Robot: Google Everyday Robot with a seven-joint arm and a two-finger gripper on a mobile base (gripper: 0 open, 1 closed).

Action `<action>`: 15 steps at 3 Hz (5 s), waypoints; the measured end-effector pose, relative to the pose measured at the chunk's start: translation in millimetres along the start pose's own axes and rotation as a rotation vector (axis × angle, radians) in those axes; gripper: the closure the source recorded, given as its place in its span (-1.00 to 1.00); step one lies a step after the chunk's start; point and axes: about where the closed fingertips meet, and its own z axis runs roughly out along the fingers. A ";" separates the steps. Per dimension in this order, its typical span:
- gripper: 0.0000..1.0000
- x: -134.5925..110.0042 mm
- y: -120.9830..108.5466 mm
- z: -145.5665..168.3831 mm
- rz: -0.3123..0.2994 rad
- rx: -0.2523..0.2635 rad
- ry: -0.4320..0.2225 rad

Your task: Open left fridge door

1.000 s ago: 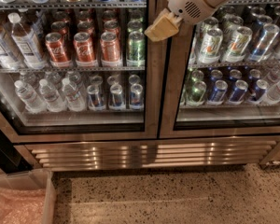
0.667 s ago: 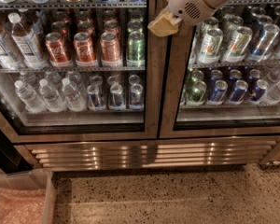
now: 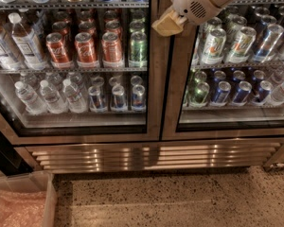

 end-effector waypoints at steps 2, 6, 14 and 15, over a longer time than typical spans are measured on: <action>1.00 2.7 -8.8 -5.5 0.000 0.000 0.000; 1.00 1.6 -17.5 -10.0 0.000 0.000 0.000; 1.00 -1.6 -21.0 -14.5 -0.034 -0.021 -0.027; 1.00 -1.4 -25.0 -18.2 -0.042 -0.017 -0.039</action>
Offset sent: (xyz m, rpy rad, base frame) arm -0.1616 0.0248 0.0107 0.0883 0.0781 0.3203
